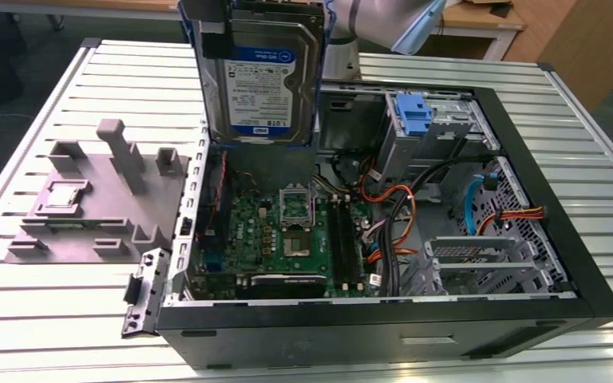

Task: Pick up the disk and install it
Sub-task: 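Pick up the disk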

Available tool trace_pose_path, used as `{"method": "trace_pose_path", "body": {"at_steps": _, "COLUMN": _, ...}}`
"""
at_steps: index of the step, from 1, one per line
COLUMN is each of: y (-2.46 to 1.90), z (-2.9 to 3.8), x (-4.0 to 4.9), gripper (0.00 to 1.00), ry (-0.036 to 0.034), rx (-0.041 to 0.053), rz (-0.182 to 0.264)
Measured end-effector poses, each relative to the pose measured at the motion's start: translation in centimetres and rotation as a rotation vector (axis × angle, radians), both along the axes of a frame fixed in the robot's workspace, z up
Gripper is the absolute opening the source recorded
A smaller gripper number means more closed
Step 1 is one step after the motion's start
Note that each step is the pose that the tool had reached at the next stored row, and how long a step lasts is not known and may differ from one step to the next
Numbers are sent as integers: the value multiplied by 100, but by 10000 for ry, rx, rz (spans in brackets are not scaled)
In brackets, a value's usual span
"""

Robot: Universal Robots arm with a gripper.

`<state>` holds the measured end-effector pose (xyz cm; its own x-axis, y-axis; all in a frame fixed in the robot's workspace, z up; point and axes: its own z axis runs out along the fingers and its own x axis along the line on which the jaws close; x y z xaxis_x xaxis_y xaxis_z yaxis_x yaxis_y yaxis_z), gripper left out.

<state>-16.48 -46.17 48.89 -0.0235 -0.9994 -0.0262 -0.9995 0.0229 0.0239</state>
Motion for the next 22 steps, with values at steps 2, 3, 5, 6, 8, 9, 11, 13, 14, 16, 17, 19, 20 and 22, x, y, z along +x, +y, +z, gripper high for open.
{"method": "trace_pose_path", "body": {"at_steps": 2, "y": 0, "z": 0, "x": 6, "gripper": 37, "ry": 0, "rx": 0, "rz": 0}}
{"method": "trace_pose_path", "body": {"at_steps": 3, "y": 0, "z": 0, "x": 10, "gripper": 37, "ry": 0, "rx": 0, "rz": 0}}
{"method": "trace_pose_path", "body": {"at_steps": 5, "y": 0, "z": 0, "x": 16, "gripper": 37, "ry": 0, "rx": 0, "rz": 0}}
{"method": "trace_pose_path", "body": {"at_steps": 6, "y": 0, "z": 0, "x": 19, "gripper": 37, "ry": -1, "rx": 1, "rz": 0}}
{"method": "trace_pose_path", "body": {"at_steps": 8, "y": 0, "z": 0, "x": 26, "gripper": 37, "ry": 0, "rx": 0, "rz": 0}}
{"method": "trace_pose_path", "body": {"at_steps": 9, "y": 0, "z": 0, "x": 29, "gripper": 37, "ry": 0, "rx": 1, "rz": 0}}
{"method": "trace_pose_path", "body": {"at_steps": 11, "y": 0, "z": 0, "x": 36, "gripper": 37, "ry": 0, "rx": -1, "rz": 0}}
{"method": "trace_pose_path", "body": {"at_steps": 13, "y": 0, "z": 0, "x": 42, "gripper": 37, "ry": -1, "rx": 1, "rz": 0}}
{"method": "trace_pose_path", "body": {"at_steps": 14, "y": 0, "z": 0, "x": 46, "gripper": 37, "ry": 0, "rx": 0, "rz": 0}}
{"method": "trace_pose_path", "body": {"at_steps": 16, "y": 0, "z": 0, "x": 52, "gripper": 37, "ry": -1, "rx": 1, "rz": 0}}
{"method": "trace_pose_path", "body": {"at_steps": 17, "y": 0, "z": 0, "x": 55, "gripper": 37, "ry": 0, "rx": 1, "rz": 0}}
{"method": "trace_pose_path", "body": {"at_steps": 19, "y": 0, "z": 0, "x": 62, "gripper": 37, "ry": 0, "rx": 0, "rz": 0}}
{"method": "trace_pose_path", "body": {"at_steps": 20, "y": 0, "z": 0, "x": 65, "gripper": 37, "ry": -1, "rx": 1, "rz": 0}}
{"method": "trace_pose_path", "body": {"at_steps": 22, "y": 0, "z": 0, "x": 71, "gripper": 37, "ry": 0, "rx": 0, "rz": 0}}
